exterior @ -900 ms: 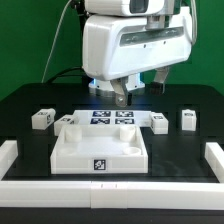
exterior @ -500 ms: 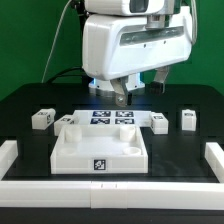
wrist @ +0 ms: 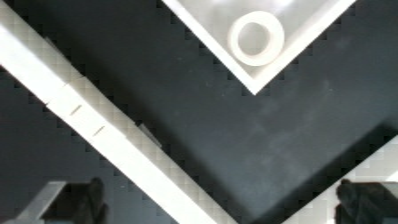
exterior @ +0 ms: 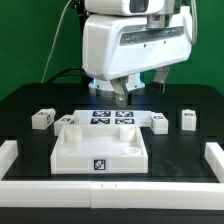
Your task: Assemble one leg
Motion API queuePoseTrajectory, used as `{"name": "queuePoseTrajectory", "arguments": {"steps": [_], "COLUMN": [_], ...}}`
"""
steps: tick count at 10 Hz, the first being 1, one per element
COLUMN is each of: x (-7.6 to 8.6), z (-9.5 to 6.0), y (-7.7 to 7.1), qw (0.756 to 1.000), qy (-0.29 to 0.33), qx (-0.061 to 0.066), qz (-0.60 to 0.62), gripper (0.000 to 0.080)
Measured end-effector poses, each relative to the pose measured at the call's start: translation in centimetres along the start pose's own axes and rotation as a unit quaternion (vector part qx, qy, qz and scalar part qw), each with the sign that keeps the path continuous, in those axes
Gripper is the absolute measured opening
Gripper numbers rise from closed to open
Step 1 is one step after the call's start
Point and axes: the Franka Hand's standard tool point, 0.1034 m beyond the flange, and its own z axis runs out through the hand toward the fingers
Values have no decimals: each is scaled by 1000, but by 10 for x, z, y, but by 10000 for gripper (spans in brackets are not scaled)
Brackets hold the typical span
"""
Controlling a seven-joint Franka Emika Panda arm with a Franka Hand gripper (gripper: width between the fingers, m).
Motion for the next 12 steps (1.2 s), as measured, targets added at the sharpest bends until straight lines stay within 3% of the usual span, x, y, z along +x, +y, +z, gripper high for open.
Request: {"name": "queuePoseTrajectory", "arguments": {"steps": [3, 5, 8, 9, 10, 11, 12], "x": [-22, -33, -33, -32, -35, -47, -50], "z": [28, 36, 36, 37, 45, 56, 59], "y": [-19, -26, -26, -25, -33, -48, -52], "qw": [994, 991, 991, 988, 973, 962, 950], "qy": [20, 18, 18, 20, 29, 16, 5], "qx": [-21, -18, -18, -26, -54, -47, -47], "qz": [-110, -131, -130, -148, -222, -270, -307], "gripper": [650, 650, 650, 650, 650, 650, 650]}}
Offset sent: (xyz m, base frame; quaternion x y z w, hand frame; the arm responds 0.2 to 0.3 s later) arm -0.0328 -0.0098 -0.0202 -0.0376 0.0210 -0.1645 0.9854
